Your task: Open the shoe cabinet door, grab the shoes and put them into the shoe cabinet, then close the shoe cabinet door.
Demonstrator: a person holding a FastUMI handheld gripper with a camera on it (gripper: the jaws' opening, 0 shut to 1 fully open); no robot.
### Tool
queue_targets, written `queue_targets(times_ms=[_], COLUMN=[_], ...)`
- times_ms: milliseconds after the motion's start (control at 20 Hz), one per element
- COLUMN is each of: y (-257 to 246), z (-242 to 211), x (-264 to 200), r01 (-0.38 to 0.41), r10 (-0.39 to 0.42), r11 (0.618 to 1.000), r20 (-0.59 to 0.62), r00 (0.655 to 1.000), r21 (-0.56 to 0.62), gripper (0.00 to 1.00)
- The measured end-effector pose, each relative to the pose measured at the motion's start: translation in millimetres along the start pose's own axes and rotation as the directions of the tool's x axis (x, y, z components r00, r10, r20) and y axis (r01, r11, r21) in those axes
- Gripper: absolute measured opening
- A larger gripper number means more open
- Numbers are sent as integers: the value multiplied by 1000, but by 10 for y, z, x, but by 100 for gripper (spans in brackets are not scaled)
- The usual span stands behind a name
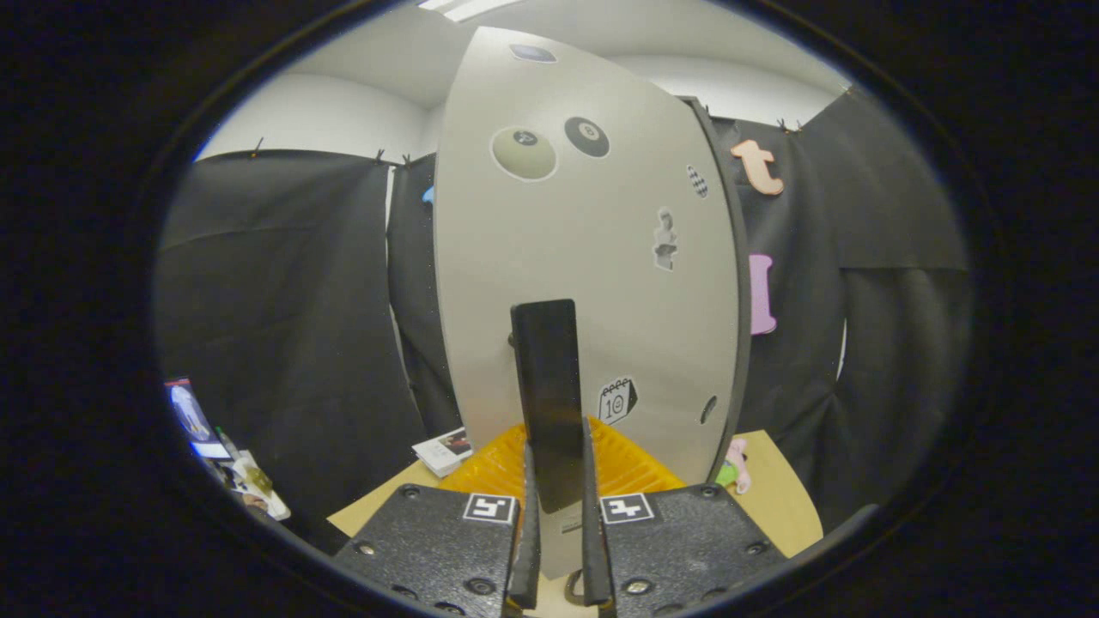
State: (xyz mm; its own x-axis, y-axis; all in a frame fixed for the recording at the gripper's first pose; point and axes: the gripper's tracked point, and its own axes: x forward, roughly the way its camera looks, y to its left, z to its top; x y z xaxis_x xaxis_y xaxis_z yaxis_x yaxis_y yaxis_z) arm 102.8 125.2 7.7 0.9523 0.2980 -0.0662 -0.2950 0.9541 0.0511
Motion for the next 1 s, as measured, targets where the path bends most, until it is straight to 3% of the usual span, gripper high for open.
queue_targets(times_ms=[450, 900, 1000], y=[-582, -1592, -1740], z=[0, 69, 60], x=[-449, -804, -826], r01=[104, 314, 301], r10=[-103, -313, -300], r11=[994, 946, 953], r20=[12, 27, 16], r00=[995, 950, 954], r21=[-25, -84, -39], gripper=[16, 5, 4])
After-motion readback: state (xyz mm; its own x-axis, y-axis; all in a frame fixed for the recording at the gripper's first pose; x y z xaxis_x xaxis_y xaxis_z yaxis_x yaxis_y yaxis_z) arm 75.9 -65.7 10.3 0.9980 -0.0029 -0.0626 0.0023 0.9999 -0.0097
